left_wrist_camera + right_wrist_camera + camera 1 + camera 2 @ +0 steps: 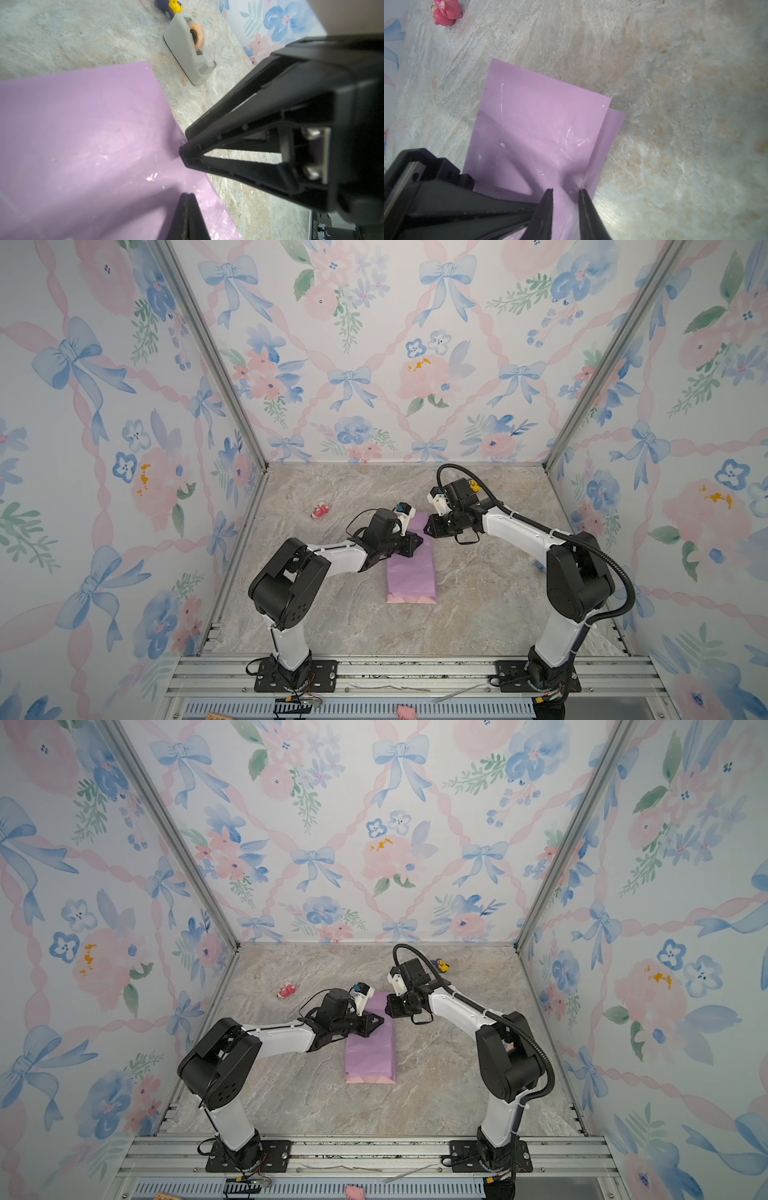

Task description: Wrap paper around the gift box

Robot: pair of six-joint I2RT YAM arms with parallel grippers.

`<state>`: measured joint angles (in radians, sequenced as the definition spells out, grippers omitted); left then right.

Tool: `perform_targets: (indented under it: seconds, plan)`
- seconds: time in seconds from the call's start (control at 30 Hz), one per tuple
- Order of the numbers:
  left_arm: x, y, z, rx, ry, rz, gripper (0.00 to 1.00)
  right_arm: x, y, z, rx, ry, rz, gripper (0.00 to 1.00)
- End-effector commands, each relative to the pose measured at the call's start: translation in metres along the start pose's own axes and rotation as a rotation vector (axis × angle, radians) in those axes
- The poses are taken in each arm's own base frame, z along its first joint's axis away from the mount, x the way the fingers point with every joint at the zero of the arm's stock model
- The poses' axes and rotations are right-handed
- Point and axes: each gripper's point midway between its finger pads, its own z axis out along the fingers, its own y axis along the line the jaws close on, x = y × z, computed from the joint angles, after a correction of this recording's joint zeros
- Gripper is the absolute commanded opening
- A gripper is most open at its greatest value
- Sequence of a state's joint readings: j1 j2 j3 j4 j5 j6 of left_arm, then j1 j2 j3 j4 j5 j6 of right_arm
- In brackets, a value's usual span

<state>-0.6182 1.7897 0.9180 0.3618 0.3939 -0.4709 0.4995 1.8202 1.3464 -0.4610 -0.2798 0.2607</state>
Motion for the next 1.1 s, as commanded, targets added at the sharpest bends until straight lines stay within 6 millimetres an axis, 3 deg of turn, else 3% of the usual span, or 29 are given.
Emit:
perform_targets:
  seconds: [0.0, 0.27, 0.67, 1.07]
  plan:
    - [0.086, 0.047, -0.002, -0.148, 0.251, -0.104, 0.06, 0.000, 0.001, 0.002, 0.025, 0.020, -0.018, 0.28]
    - [0.086, 0.047, -0.002, -0.149, 0.250, -0.102, 0.06, 0.001, -0.002, 0.002, 0.051, 0.031, -0.029, 0.27]
    - [0.084, 0.047, -0.002, -0.148, 0.246, -0.102, 0.06, -0.003, -0.002, -0.006, 0.071, 0.002, -0.040, 0.10]
    - [0.085, 0.048, -0.002, -0.154, 0.246, -0.100, 0.06, -0.009, -0.010, -0.020, 0.075, -0.081, 0.006, 0.04]
